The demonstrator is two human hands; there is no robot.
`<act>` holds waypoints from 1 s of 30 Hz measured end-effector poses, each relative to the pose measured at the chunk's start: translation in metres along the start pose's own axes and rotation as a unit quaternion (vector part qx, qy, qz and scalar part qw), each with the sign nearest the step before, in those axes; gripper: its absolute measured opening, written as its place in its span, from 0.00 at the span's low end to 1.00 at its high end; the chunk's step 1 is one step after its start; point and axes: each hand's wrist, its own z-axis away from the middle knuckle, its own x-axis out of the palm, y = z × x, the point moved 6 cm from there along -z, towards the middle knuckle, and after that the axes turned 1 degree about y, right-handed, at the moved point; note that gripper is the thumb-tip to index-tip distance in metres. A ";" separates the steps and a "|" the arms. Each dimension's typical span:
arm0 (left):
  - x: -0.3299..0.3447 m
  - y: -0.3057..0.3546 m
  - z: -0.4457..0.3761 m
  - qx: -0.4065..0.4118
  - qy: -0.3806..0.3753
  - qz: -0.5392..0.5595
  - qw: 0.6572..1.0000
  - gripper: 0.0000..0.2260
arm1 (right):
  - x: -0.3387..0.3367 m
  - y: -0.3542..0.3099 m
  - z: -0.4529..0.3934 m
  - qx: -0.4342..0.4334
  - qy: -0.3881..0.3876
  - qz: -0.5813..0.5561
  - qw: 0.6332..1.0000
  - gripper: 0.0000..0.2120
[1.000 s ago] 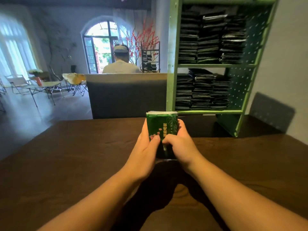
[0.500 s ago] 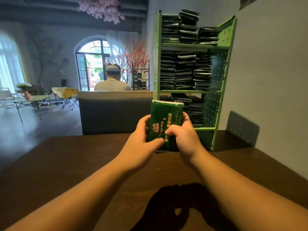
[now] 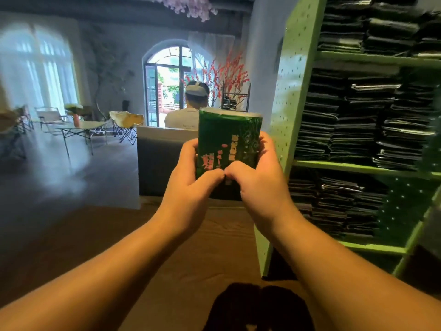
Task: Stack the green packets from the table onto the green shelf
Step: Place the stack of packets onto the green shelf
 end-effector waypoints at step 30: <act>0.022 0.257 -0.261 -0.217 -0.157 0.290 0.919 0.12 | -0.048 -0.306 -0.221 0.122 0.045 0.074 0.989 0.12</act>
